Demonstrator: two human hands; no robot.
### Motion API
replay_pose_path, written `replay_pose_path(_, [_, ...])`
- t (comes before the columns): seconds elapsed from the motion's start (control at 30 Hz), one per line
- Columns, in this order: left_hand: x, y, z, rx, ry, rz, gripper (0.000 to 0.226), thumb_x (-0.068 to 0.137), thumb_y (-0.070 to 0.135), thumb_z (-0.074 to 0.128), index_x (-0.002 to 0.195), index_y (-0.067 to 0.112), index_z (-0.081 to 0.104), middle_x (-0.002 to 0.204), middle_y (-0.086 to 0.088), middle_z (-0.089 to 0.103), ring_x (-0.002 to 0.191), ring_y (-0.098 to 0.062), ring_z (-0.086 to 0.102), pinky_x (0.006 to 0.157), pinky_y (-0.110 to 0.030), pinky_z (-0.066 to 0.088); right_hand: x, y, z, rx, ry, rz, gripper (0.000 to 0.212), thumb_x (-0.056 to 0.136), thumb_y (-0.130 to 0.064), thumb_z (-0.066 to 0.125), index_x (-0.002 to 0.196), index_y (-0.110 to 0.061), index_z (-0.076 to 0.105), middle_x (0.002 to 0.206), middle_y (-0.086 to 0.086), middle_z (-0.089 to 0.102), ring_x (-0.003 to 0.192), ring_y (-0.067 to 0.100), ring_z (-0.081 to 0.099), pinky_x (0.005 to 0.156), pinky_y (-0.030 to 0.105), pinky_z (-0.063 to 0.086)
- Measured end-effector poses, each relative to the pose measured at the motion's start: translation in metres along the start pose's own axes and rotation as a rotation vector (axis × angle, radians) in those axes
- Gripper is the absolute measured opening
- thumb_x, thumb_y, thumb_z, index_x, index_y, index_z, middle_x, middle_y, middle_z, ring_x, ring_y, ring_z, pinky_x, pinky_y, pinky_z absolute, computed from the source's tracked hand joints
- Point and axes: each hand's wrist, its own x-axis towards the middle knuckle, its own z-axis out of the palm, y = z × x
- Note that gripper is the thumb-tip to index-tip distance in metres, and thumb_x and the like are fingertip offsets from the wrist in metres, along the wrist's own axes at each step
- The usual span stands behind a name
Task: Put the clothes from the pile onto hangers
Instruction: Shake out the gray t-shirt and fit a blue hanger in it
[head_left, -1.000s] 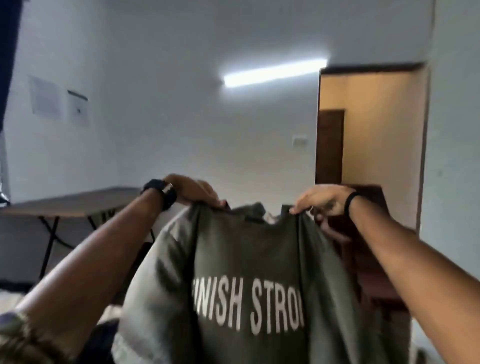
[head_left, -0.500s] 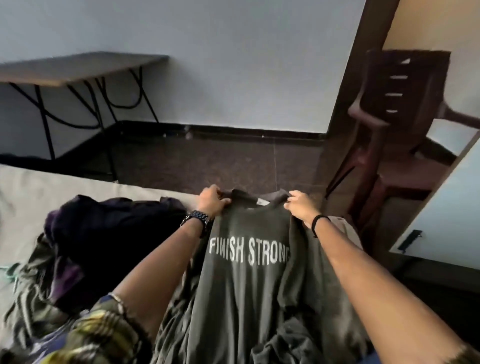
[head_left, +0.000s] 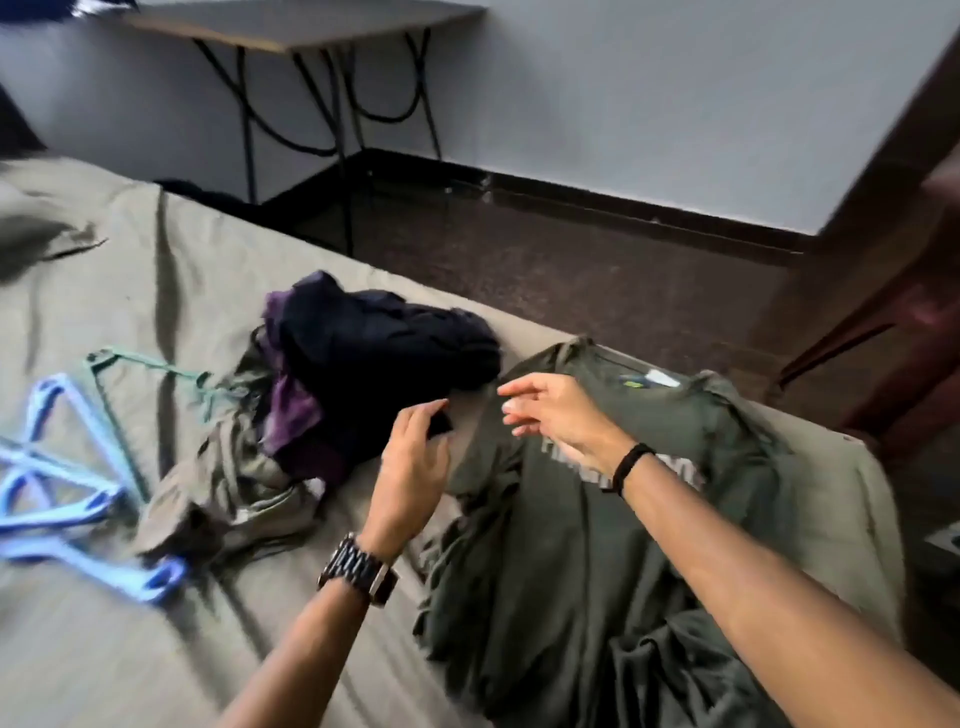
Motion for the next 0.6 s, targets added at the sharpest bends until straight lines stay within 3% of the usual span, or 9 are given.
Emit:
replay_pose_path(0.1, [-0.052,-0.031,-0.064,0.145,0.394,-0.067,0.034,0.085,0.01,0.047,0.115,0.003,0.059,0.11,-0.009,0.058,0.106,-0.022,0.052,0.096,-0.034,0.042,-0.001,-0.01,0.074,0.139,-0.276,-0.009,0.015,0.089,0.007,0.056,0.101,-0.002,0.06,0.081,0.009,0.062,0.069,0.013,0.064,0.062,0.021,0.055])
replay_pose_path(0.17, [-0.088,-0.057,-0.098,0.307,0.53,-0.165,0.037,0.084,0.016,0.045,0.116,0.004,0.059,0.113,-0.013,0.059,0.109,-0.027,0.051,0.098,-0.036,0.037,0.0,-0.014,0.121,0.146,-0.404,-0.001,0.015,0.089,0.007,0.057,0.101,-0.002,0.06,0.083,0.009,0.063,0.073,0.016,0.065,0.066,0.022,0.056])
replay_pose_path(0.27, [-0.125,-0.098,-0.127,0.523,0.562,-0.376,0.048,0.082,0.026,0.043,0.127,0.01,0.052,0.13,-0.012,0.05,0.117,-0.033,0.047,0.099,-0.043,0.034,0.004,-0.019,0.183,0.067,-0.52,-0.004,0.017,0.088,0.01,0.057,0.097,-0.003,0.06,0.083,0.009,0.062,0.074,0.016,0.064,0.067,0.022,0.055])
replay_pose_path(0.37, [-0.133,-0.122,-0.131,0.455,0.558,-0.519,0.057,0.083,0.032,0.041,0.135,0.007,0.045,0.137,-0.019,0.046,0.126,-0.036,0.043,0.104,-0.047,0.033,0.011,-0.019,0.231,-0.002,-0.596,-0.01,0.019,0.088,0.011,0.056,0.093,-0.007,0.06,0.082,0.007,0.062,0.071,0.012,0.064,0.065,0.02,0.054])
replay_pose_path(0.47, [-0.132,-0.132,-0.126,0.423,0.57,-0.504,0.058,0.085,0.03,0.044,0.134,0.0,0.045,0.137,-0.019,0.049,0.133,-0.032,0.036,0.109,-0.047,0.029,0.02,-0.021,0.275,-0.17,-0.615,-0.097,0.017,0.088,0.009,0.056,0.098,-0.004,0.06,0.084,0.007,0.062,0.076,0.015,0.06,0.069,0.021,0.052])
replay_pose_path(0.6, [-0.136,-0.138,-0.119,0.42,0.602,-0.448,0.055,0.087,0.028,0.047,0.135,0.0,0.045,0.141,-0.016,0.046,0.138,-0.029,0.031,0.112,-0.047,0.027,0.039,-0.017,0.332,-0.551,-0.548,-0.341,0.024,0.087,-0.003,0.057,0.109,-0.007,0.066,0.106,0.012,0.067,0.098,0.021,0.061,0.093,0.029,0.046])
